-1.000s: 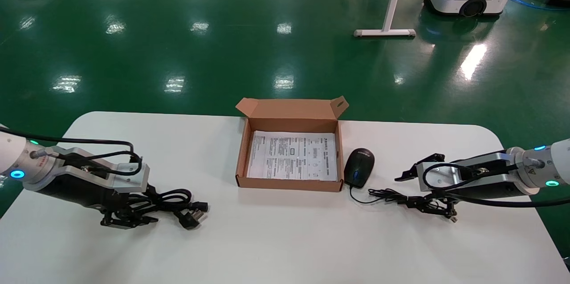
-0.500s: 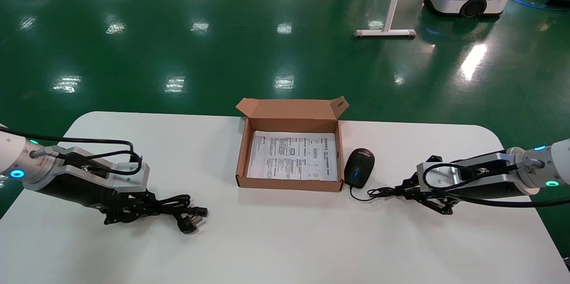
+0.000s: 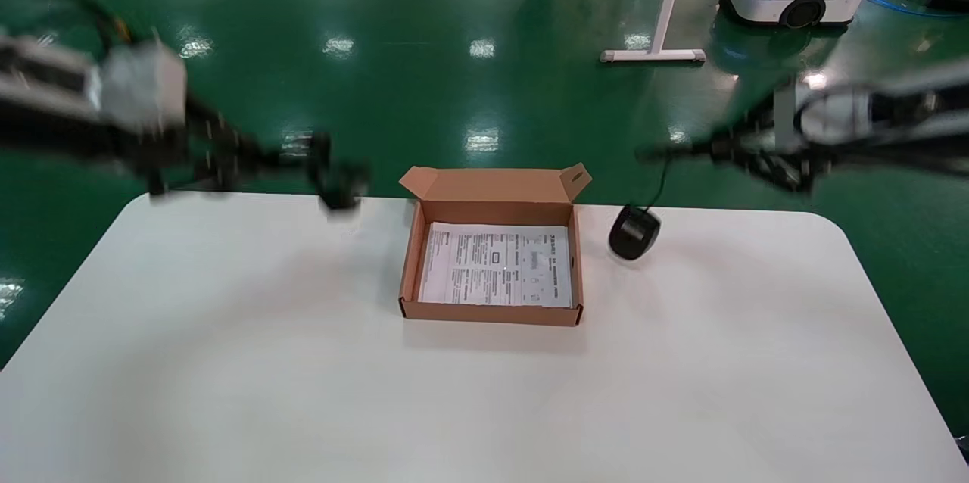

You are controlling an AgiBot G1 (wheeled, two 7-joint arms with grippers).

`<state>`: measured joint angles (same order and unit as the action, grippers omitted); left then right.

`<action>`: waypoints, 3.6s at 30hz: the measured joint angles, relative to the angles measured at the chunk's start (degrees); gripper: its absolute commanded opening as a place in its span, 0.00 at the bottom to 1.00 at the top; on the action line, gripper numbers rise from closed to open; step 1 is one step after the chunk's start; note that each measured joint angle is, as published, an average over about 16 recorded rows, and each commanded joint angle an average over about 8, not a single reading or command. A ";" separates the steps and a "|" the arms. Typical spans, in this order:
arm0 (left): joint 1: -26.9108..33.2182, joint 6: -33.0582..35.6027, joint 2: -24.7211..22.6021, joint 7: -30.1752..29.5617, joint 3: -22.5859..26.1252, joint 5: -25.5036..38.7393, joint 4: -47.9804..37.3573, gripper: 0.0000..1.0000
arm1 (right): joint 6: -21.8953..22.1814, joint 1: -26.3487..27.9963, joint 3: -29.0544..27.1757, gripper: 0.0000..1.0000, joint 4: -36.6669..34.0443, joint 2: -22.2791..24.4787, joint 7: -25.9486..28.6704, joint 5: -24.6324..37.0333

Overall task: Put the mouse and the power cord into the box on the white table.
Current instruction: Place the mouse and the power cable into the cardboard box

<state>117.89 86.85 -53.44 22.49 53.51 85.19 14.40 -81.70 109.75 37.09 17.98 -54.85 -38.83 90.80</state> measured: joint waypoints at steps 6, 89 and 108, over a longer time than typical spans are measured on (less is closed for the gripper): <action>3.39 -4.11 -0.86 -2.83 -1.57 -1.63 2.17 0.00 | 1.90 1.80 -0.93 0.00 5.51 -2.71 2.94 -1.29; -20.65 -32.32 -24.92 -3.27 2.79 -4.39 3.85 0.94 | 14.31 -0.53 13.41 1.00 -2.61 -1.11 -14.29 1.18; -27.53 -27.53 -17.18 -9.74 -3.01 -11.80 15.16 1.00 | 10.35 -9.56 6.19 1.00 8.62 4.01 -1.98 -9.43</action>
<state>90.36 59.32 -70.62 12.76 50.50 73.39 29.56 -71.35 100.19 43.28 26.60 -50.84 -40.81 81.36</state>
